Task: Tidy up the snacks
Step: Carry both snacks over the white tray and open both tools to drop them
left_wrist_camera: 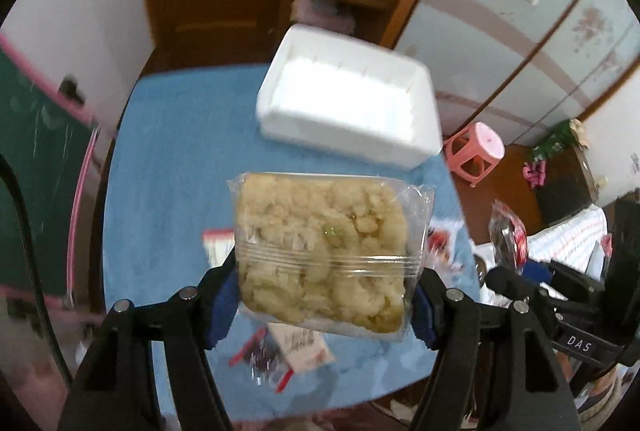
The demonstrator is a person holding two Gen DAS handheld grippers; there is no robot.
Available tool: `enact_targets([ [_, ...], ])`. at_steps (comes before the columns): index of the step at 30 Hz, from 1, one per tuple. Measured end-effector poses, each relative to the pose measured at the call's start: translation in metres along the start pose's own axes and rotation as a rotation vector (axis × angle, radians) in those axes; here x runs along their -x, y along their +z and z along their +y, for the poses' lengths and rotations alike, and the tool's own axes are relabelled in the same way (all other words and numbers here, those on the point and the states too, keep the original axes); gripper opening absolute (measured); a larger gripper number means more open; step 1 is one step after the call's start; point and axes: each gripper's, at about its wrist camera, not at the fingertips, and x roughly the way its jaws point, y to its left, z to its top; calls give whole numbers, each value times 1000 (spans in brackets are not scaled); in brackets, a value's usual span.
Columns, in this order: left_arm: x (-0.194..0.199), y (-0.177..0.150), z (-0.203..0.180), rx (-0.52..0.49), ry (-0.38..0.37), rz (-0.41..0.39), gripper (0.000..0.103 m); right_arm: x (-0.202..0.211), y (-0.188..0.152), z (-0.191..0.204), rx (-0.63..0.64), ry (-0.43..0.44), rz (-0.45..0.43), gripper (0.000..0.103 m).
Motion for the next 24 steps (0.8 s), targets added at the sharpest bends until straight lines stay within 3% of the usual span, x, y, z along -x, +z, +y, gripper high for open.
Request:
enact_targets([
  [7,-4,99,-23,-111,35,-88,69,-5,92,1,25,-102,-110,48],
  [13,-47,180,-35,-140,71,-118,72,-49,175,-20,-4,-203,-130,53],
  [14,-53,185,-35,-140,68,-113,74,-57,185,-24,-5,-216,-129,54],
  [17,-77,202,-33,-152,29,-91,92,-75,205,-33,6,-286,-195,62],
  [19,-93,210,-30,-148,25,-75,94,-87,210,-39,2,-317,-198,67],
  [24,-107,202,-11,-86,24,-31,94,-96,211,-54,-68,-251,-145,67],
])
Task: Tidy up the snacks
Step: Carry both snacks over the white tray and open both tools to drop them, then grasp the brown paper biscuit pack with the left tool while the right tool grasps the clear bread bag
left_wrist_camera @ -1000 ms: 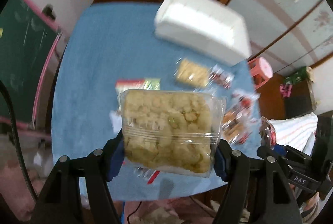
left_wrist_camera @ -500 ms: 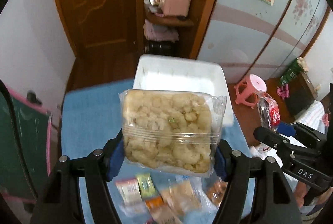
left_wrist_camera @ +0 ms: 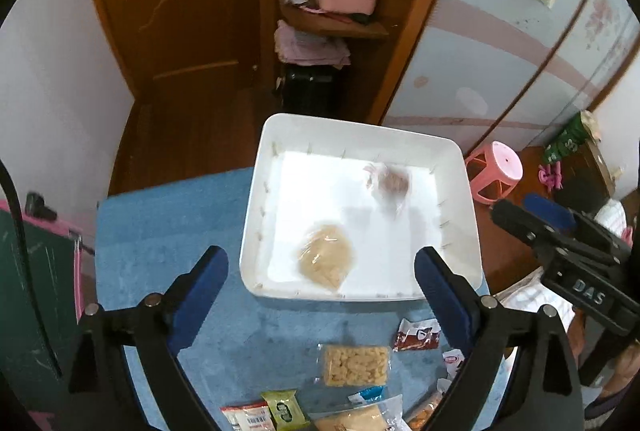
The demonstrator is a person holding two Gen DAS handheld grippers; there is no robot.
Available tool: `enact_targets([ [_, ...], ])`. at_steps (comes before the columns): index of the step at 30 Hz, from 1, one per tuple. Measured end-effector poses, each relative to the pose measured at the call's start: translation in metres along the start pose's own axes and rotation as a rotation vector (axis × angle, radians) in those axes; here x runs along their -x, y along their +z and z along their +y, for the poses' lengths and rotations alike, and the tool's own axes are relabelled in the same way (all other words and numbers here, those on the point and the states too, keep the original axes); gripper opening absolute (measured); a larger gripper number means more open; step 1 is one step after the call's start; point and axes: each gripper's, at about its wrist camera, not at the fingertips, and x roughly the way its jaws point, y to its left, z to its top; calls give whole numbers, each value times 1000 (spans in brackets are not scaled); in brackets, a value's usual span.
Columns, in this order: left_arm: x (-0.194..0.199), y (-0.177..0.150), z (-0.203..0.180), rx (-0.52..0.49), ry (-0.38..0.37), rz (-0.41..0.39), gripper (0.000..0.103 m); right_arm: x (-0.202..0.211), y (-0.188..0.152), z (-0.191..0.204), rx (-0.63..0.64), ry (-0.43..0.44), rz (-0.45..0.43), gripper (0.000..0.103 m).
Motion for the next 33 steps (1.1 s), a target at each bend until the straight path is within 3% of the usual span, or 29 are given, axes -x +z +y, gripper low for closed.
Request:
enact_targets([
  [14,66,-80,21,39,50,-128,94,62,-66,13,73,49,9,67],
  [21,117,-145,14,90,8,-155,94,109,-120,17,123,84,-47,67],
  [25,143,-184,1,78,22,-175,94,129,-153,21,169,109,-64,67],
  [29,161,-225,-14,59,57,-178,94,139,-188,23,217,117,-57,67],
  [33,163,-262,-21,75,58,-151,94,135,-219,20,242,132,8,67],
])
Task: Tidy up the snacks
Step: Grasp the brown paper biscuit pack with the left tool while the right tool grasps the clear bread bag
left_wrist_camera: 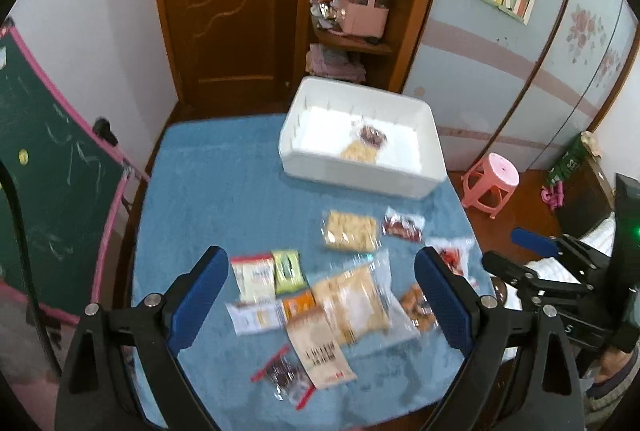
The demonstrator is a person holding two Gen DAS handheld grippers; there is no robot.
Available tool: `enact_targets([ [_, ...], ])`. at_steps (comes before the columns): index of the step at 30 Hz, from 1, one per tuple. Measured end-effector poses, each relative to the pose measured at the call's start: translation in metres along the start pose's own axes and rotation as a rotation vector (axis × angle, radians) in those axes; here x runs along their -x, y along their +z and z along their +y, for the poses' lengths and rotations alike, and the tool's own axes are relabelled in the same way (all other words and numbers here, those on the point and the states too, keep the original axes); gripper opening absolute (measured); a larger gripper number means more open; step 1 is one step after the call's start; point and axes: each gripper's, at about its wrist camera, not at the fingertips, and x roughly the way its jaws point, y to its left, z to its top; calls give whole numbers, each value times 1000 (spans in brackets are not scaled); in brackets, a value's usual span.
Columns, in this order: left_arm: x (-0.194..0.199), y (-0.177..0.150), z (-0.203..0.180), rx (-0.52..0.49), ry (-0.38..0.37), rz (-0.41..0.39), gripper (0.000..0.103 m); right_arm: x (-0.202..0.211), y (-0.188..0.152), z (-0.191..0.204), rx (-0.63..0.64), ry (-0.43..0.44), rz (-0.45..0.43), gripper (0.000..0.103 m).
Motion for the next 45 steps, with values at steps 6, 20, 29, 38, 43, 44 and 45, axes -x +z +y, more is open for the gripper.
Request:
enact_targets([
  [6,-30,-49,16,100,-17,140,94,-24,-32,-5,-68,67,110,67],
  [20,-167,-142,40,194,0,444,91,-118,-45,1,-74,128,292,67],
  [29,-208,-148,42,242,-55,469,90,-198,-36,-3,-88,153,422,67],
  [38,-230,-143,47,269,-82,482,90,-227,-42,15,-32,232,462,57],
  [43,-235,-142,58,325,-102,482,91,-208,-39,18,4,245,426,37],
  [44,-236,-142,59,332,-102,483,91,-200,-38,18,13,230,404,36],
  [45,-237,-141,59,335,-99,484,91,-194,-37,17,14,220,386,35],
])
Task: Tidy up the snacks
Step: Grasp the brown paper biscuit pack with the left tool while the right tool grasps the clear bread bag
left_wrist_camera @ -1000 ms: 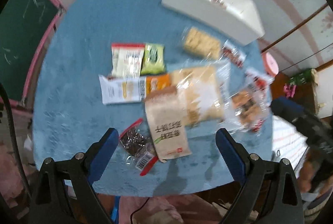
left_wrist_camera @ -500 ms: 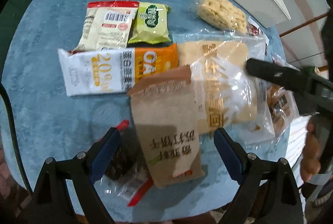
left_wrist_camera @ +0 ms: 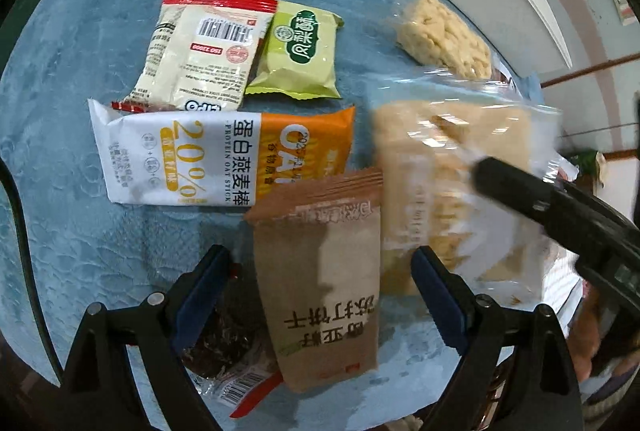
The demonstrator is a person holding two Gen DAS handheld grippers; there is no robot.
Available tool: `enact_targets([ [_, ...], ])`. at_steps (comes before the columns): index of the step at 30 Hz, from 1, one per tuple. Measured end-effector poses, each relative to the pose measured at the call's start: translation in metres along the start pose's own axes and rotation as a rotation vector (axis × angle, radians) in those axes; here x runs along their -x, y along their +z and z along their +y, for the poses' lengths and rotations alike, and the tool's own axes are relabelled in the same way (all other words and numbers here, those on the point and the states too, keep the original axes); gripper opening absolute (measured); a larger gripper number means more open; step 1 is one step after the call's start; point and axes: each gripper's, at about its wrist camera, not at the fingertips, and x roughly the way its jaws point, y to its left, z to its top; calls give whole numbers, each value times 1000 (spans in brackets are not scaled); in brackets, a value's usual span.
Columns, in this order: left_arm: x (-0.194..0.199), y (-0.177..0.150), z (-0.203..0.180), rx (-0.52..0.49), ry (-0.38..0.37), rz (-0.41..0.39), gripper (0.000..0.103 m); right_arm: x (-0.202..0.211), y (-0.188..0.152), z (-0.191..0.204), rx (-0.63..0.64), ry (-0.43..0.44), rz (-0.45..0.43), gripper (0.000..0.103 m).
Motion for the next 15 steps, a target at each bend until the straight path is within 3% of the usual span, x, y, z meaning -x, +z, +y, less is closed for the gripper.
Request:
enact_targets([
  [3,-2,1,0,-16,24,3,91,28,-4,-3,-29,-34,-76,27],
  [8,-11,-1,-15,-51,80,3,91,68,-7,-13,-68,-104,-194,26],
  [12,-24,-3,-38,-105,183,6,91,86,-11,-23,-103,-100,-225,26],
  [15,-31,-9,-56,-171,297,1,75,91,-19,-24,-108,-109,-233,26],
])
